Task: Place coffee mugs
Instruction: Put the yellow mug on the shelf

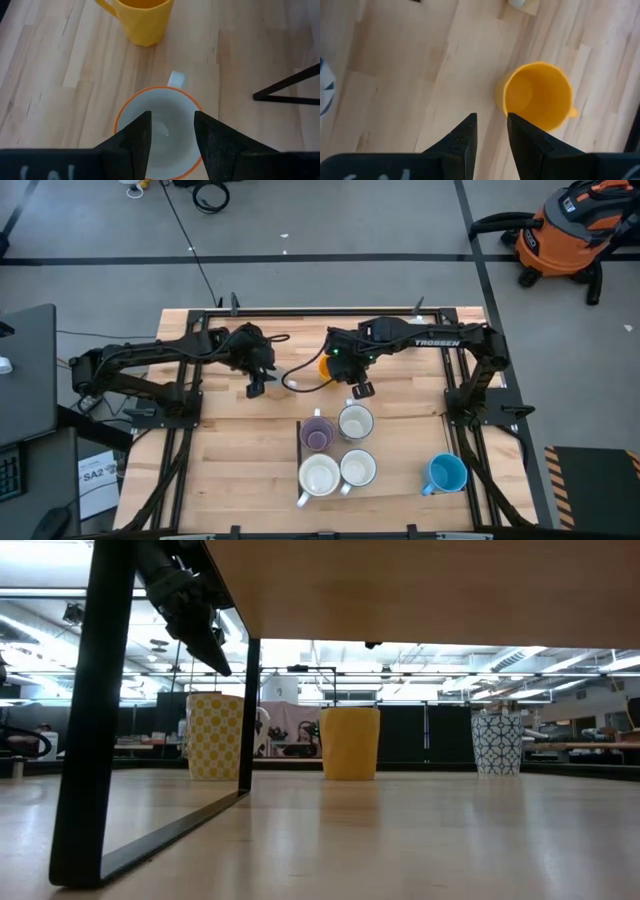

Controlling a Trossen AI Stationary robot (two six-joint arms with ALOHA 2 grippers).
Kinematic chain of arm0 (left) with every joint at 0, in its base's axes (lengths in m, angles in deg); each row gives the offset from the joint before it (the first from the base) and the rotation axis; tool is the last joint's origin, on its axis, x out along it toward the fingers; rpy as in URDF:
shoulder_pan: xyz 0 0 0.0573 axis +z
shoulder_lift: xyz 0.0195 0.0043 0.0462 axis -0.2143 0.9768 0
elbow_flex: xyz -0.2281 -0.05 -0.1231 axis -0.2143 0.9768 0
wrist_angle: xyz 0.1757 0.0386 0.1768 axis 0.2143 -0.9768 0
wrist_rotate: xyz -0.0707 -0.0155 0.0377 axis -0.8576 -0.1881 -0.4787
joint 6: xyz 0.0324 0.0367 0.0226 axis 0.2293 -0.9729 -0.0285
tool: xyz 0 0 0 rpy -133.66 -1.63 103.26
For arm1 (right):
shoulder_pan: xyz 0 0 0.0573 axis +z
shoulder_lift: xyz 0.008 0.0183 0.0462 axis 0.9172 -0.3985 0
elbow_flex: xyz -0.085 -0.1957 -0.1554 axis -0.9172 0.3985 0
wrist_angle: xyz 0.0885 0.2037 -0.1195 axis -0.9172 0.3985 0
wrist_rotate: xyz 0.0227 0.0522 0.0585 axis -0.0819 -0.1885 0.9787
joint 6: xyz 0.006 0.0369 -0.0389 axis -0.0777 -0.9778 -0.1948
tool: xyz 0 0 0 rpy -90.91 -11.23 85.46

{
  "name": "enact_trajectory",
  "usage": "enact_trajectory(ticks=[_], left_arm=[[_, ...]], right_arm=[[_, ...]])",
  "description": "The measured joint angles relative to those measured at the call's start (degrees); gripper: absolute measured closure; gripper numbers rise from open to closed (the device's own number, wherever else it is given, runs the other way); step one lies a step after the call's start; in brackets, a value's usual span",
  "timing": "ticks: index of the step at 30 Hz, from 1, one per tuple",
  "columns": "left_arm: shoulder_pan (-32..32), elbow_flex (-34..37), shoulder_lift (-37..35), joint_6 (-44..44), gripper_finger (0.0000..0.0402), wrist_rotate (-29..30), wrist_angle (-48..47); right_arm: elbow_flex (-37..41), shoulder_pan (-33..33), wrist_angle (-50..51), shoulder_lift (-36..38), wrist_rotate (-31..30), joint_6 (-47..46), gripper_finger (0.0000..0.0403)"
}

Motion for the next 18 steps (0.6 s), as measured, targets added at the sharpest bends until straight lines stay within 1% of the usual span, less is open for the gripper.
enact_trajectory(ticks=[13,18], left_arm=[[0.12,-0.01,0.02,0.07,0.0246,0.03,0.12],[0.12,-0.02,0.04,0.07,0.0246,0.02,0.17]], right_arm=[[-0.07,2.52,1.00,1.82,-0.03,0.12,0.0289],[-0.17,1.21,1.58,4.15,-4.94,0.54,0.0289]])
